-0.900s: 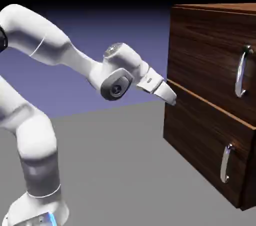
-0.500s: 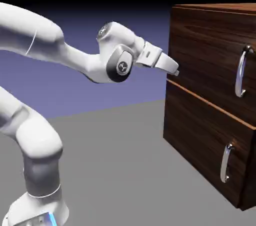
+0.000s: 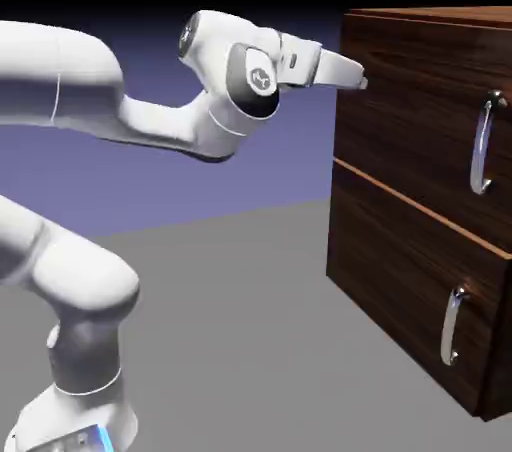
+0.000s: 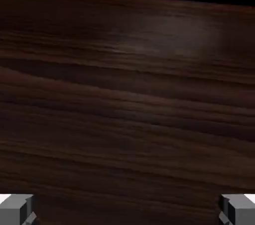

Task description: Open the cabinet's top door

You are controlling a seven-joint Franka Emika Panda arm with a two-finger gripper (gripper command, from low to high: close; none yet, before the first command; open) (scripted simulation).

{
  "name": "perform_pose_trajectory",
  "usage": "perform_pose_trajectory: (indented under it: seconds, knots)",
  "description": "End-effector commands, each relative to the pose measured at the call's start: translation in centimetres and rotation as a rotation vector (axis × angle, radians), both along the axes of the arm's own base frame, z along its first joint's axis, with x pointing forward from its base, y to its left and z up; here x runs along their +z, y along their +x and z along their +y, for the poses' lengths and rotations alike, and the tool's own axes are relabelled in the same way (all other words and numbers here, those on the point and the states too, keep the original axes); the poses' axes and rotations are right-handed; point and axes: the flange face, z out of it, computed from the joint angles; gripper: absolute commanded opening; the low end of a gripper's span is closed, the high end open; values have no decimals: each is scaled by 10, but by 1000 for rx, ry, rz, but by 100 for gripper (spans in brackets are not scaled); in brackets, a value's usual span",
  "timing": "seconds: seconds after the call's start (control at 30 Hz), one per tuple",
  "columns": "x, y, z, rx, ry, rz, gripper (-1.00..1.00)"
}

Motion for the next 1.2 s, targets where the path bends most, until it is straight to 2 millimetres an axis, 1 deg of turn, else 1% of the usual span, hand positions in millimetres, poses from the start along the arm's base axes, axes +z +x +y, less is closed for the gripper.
perform_pose_trajectory:
  seconds: [0.0, 0.13, 0.27, 0.4, 0.53, 0.67, 0.8, 0.93, 1.07, 1.1, 1.13, 1.17]
  knots:
    - [2, 0, -4, -1, 3, -15, 0]
    - [9, 0, -23, -5, 17, -71, 0]
    - [9, 4, -43, -13, 32, -121, 0]
    - [4, 11, -65, -23, 49, -163, 0]
    - [-7, 22, -88, -34, 66, -197, 0]
    - [-25, 36, -110, -45, 82, -224, 0]
    - [-48, 53, -130, -56, 96, -242, 0]
    - [-78, 73, -149, -65, 107, -252, 0]
    - [-113, 94, -165, -71, 113, -254, 0]
    - [-118, 97, -167, -72, 114, -253, 0]
    - [-118, 97, -167, -72, 114, -253, 0]
    - [-118, 108, -167, -72, 115, -254, 0]
